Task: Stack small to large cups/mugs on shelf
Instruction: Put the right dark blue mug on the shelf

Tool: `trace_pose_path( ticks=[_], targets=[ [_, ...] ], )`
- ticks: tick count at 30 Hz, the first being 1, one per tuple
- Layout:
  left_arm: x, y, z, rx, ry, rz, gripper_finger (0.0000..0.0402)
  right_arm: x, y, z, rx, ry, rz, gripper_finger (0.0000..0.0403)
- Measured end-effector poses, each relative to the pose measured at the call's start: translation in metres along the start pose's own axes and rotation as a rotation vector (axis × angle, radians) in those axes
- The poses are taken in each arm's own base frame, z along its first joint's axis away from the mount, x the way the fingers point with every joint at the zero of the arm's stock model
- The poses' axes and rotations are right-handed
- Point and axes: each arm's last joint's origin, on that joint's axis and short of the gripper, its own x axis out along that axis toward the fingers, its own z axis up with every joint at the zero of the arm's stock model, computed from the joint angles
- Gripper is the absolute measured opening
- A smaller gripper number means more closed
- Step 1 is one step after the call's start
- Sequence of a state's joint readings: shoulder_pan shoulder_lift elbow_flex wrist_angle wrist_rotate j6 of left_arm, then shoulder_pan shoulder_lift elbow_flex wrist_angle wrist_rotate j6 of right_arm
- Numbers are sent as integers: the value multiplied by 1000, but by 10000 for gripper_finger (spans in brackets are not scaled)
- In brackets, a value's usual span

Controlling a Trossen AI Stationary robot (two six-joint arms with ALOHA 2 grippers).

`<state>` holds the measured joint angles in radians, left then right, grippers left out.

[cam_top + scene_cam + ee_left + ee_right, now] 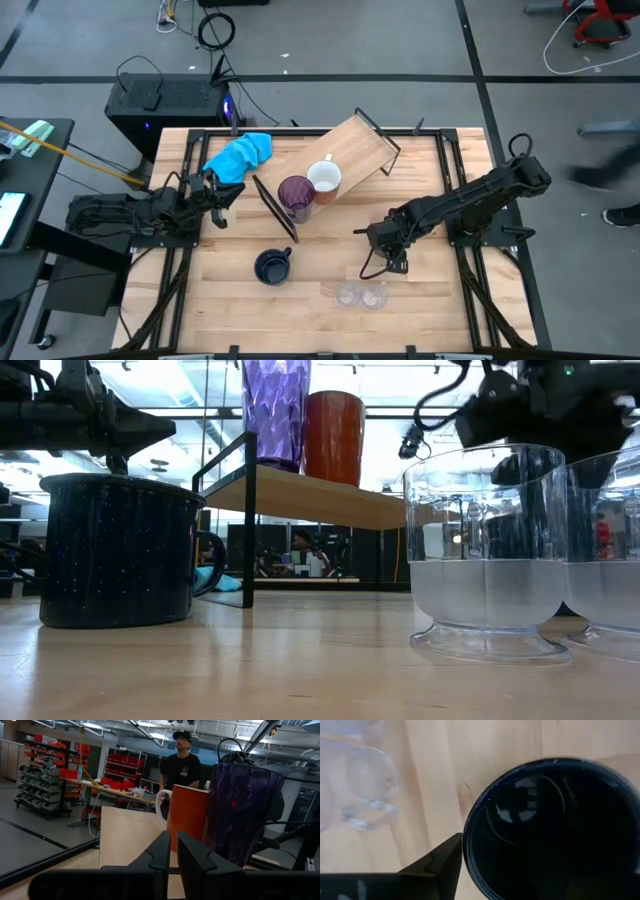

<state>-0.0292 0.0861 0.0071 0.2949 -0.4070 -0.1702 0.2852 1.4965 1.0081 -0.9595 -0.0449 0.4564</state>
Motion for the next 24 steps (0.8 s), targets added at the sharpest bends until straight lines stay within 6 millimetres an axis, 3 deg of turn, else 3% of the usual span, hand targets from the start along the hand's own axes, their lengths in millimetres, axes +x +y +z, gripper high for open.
trace_pose_path(
  ticks=[9, 20, 24],
  targets=[
    [0, 0, 0, 0, 0, 0, 30, 4, -4, -2, -86, -18, -88, 156],
    [0, 0, 0, 0, 0, 0, 40, 4, -4, -2, -119, -18, -93, 21],
    [0, 0, 0, 0, 0, 0, 37, 3, -4, -2, -130, -15, -95, 24]
  ],
)
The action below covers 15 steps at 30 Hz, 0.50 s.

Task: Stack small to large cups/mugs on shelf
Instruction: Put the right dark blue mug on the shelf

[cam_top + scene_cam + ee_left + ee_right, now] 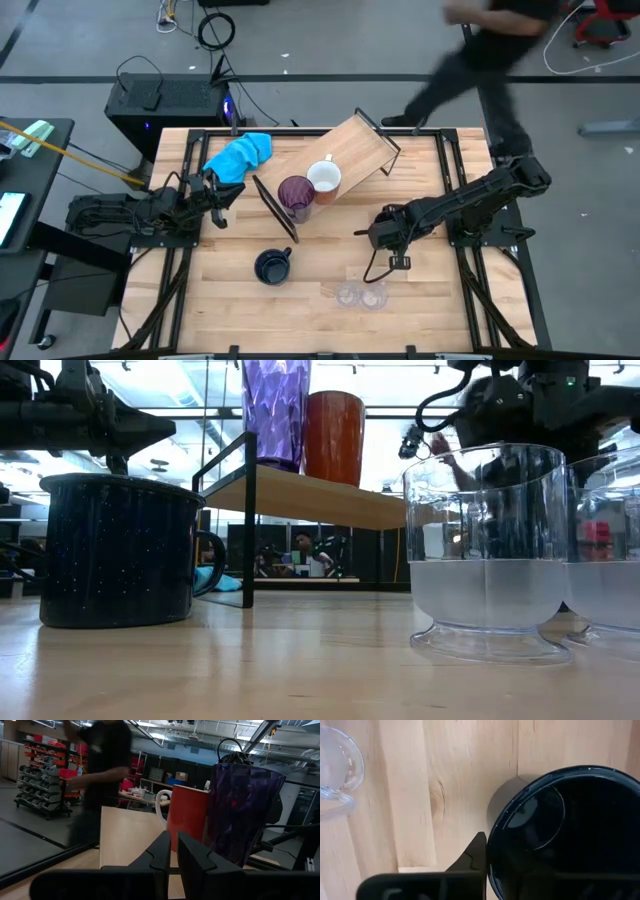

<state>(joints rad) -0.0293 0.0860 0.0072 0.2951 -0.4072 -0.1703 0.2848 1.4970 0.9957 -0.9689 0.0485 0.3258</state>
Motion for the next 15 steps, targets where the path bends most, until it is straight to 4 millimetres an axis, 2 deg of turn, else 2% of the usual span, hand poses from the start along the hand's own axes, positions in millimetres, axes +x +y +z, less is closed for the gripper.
trace_pose_path(
  ticks=[4, 11, 15],
  targets=[
    [0, 0, 0, 0, 1, 0, 31, -13, 1, 5, -29, -7, -12, 28],
    [0, 0, 0, 0, 0, 0, 35, -54, 0, 17, -93, -38, -66, 18],
    [0, 0, 0, 0, 0, 0, 40, -60, 0, 19, -115, -59, -79, 18]
  ],
)
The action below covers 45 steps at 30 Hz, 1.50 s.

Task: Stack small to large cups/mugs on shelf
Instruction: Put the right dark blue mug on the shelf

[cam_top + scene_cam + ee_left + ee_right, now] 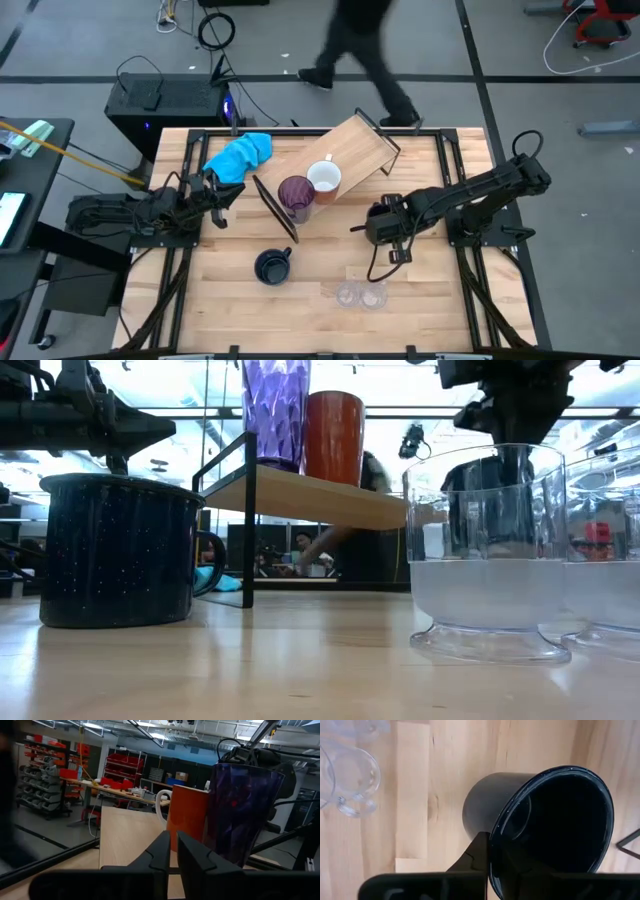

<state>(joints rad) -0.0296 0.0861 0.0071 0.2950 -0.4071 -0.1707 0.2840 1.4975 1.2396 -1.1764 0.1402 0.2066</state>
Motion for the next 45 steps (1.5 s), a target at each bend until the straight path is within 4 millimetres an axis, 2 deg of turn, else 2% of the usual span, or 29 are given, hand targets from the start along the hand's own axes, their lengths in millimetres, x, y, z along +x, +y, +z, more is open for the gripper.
trace_pose_path(
  ticks=[8, 16, 24, 30, 39, 45],
  targets=[
    [0, 0, 0, 0, 1, 0, 33, -6, -3, -7, 5, 49, -47, 18],
    [0, 0, 0, 0, 0, 0, 35, -48, -2, 2, -85, -54, -145, 18],
    [0, 0, 0, 0, 0, 0, 39, -82, -12, 10, -107, -154, -215, 18],
    [0, 0, 0, 0, 0, 0, 31, -94, -39, 17, -85, -186, -271, 18],
    [0, 0, 0, 1, 1, 0, 38, -85, -91, 25, -55, -188, -324, 19],
    [0, 0, 0, 0, 0, 0, 38, -80, -114, 32, -46, -237, -272, 19]
  ],
)
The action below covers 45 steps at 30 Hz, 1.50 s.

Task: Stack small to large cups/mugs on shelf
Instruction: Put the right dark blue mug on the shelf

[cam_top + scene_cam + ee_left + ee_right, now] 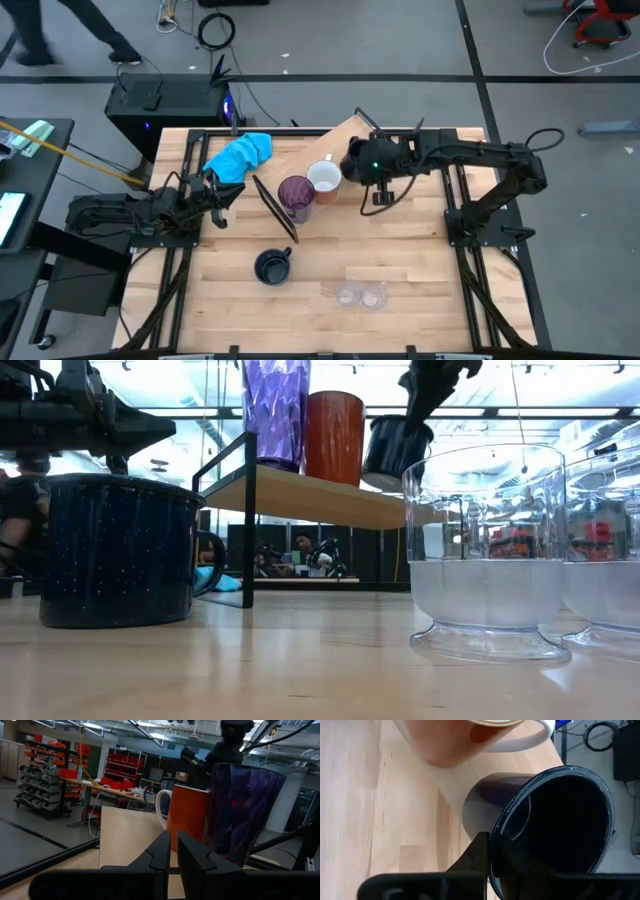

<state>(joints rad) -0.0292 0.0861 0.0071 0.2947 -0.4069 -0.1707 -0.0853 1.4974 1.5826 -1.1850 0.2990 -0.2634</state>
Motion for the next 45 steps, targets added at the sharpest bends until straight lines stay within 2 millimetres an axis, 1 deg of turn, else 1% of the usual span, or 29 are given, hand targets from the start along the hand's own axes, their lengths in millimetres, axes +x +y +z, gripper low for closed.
trace_pose_path(
  ticks=[4, 8, 13, 18, 22, 28, 34, 39, 45],
  targets=[
    [0, 0, 0, 0, -1, 0, 33, 11, -8, 1, 3, 18, 15, 19],
    [0, 0, 0, 0, -1, 0, 30, 19, -9, 3, 1, 36, 29, 21],
    [0, 0, 0, 1, 1, 0, 36, 21, -9, 6, -4, 16, 27, 24],
    [0, 0, 0, 0, -1, 0, 40, 22, -11, 7, -3, 7, 18, 46],
    [0, 0, 0, 0, -1, 0, 36, 22, -11, 7, -1, 3, 16, 57],
    [0, 0, 0, 0, 0, 0, 30, 26, -9, 6, -1, 4, 15, 57],
    [0, 0, 0, 0, 0, 0, 38, 34, -7, 5, -6, 9, 8, 57],
    [0, 0, 0, 0, -1, 0, 40, 35, -12, 6, 2, -2, -30, 63],
    [0, 0, 0, 0, 0, 0, 32, 37, -21, 6, 31, -24, -58, 91]
  ],
)
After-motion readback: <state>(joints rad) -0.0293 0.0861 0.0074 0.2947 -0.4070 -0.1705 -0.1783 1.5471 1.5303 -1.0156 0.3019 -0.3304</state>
